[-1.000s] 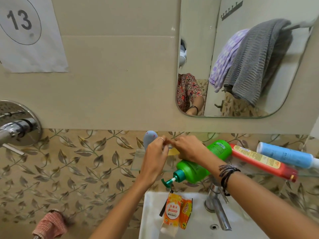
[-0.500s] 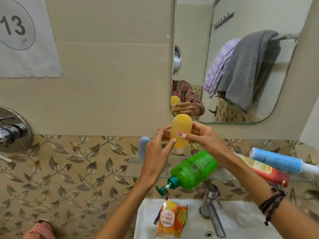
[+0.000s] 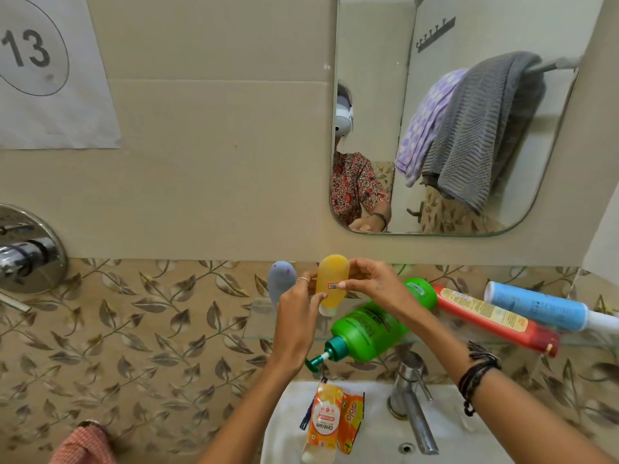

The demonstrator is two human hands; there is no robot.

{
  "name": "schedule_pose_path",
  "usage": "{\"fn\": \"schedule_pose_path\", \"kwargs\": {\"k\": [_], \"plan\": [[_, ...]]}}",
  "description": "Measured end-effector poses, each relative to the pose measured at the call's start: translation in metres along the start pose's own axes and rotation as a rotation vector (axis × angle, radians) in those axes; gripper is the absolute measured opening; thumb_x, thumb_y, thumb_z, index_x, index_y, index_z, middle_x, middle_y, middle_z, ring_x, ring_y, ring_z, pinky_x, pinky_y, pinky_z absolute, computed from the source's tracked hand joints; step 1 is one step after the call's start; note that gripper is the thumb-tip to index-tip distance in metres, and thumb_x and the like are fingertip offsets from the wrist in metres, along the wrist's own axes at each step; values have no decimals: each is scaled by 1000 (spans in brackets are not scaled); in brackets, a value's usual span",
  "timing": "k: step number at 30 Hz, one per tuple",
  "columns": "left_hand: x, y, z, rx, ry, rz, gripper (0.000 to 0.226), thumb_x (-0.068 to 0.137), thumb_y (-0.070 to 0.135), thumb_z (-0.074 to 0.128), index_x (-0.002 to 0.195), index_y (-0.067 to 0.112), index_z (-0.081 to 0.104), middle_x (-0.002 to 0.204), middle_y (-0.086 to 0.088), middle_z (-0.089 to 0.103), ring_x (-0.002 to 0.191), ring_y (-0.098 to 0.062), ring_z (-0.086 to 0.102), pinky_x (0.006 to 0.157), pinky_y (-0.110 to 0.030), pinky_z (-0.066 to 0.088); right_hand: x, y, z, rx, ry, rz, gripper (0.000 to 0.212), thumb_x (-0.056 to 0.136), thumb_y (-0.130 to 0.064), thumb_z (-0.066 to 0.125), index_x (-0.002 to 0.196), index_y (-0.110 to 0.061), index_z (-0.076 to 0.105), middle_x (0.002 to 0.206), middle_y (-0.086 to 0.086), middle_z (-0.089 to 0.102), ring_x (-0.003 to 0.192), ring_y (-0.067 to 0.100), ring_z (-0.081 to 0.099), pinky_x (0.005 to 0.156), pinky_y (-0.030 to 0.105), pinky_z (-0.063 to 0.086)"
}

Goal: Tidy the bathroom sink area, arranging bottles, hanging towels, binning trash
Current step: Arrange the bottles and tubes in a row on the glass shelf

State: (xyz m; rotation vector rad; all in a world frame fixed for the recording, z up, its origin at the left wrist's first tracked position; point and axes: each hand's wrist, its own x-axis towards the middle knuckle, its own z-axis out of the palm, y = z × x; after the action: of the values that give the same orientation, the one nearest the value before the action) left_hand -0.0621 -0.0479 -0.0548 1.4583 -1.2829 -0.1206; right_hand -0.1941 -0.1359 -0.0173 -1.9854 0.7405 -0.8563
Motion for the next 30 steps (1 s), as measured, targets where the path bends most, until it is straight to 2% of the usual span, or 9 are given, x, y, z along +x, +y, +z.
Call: {"fn": "schedule_pose_path", "kwargs": {"k": [5, 7, 11, 14, 16, 19, 23, 26, 30], "plan": [[-7, -12, 5, 104, -5, 10, 31, 91, 15, 56, 122, 16, 55, 106, -1, 69, 94, -10, 62, 68, -12, 44, -1, 4, 7, -117, 20, -30, 21, 78, -11, 70, 90, -27, 65, 83, -17, 67, 72, -14, 63, 66, 5, 50], [-7, -14, 4, 128, -17, 29, 33, 92, 17, 55, 125, 16, 53, 110, 0, 67, 96, -7, 60, 67, -4, 40, -1, 4, 9, -148, 24, -42, 20, 79, -13, 69, 92, -27, 65, 86, -17, 67, 75, -11, 64, 69, 7, 51], [-11, -13, -2, 166, -3, 63, 34, 93, 14, 52, 127, 15, 51, 117, -1, 64, 101, -11, 60, 77, -10, 42, -6, 0, 7, -238, 71, -16, 36, 80, -13, 67, 116, -15, 63, 105, -1, 69, 93, 6, 61, 87, 25, 51], [-25, -18, -9, 202, 68, 111, 26, 91, 11, 55, 117, 16, 59, 104, 3, 65, 86, -6, 58, 68, 4, 37, -21, 3, 0, -408, 168, 0, 48, 85, -19, 64, 131, -16, 51, 122, 2, 63, 112, 13, 54, 97, 31, 43], [-32, -21, -14, 204, 80, 110, 27, 90, 11, 57, 117, 15, 61, 98, 8, 61, 85, -5, 58, 68, 5, 37, -36, 7, -2, -471, 191, -19, 48, 88, -21, 60, 134, -17, 47, 127, 3, 60, 120, 16, 51, 103, 36, 41], [-29, -20, -15, 197, 72, 79, 29, 90, 10, 58, 118, 13, 61, 101, 3, 64, 87, -5, 57, 71, -5, 39, -56, 13, 0, -541, 139, -39, 46, 92, -21, 54, 137, -19, 44, 134, 3, 53, 125, 15, 45, 105, 30, 34], [-36, -19, -16, 146, 57, 100, 11, 88, 9, 59, 95, 16, 65, 85, 8, 63, 71, -1, 58, 67, 1, 42, -71, 18, -2, -613, 107, -96, 53, 86, 2, 49, 136, -16, 44, 136, 4, 50, 129, 15, 42, 107, 24, 28], [-51, -34, -17, 3, -67, -29, 15, 87, 5, 61, 90, 17, 69, 76, 13, 65, 69, -1, 65, 63, -3, 48, -81, 23, -3, -697, 20, -113, 68, 74, -2, 60, 137, -16, 40, 142, 4, 44, 133, 17, 37, 114, 34, 26], [-48, -38, -14, -358, -252, -343, 21, 89, 5, 57, 101, 14, 71, 83, 3, 73, 75, -4, 70, 67, -17, 57, -89, 36, 13, -994, 11, -146, 76, 77, -17, 67, 143, -19, 31, 151, 5, 31, 142, 22, 24, 119, 43, 12]]}}
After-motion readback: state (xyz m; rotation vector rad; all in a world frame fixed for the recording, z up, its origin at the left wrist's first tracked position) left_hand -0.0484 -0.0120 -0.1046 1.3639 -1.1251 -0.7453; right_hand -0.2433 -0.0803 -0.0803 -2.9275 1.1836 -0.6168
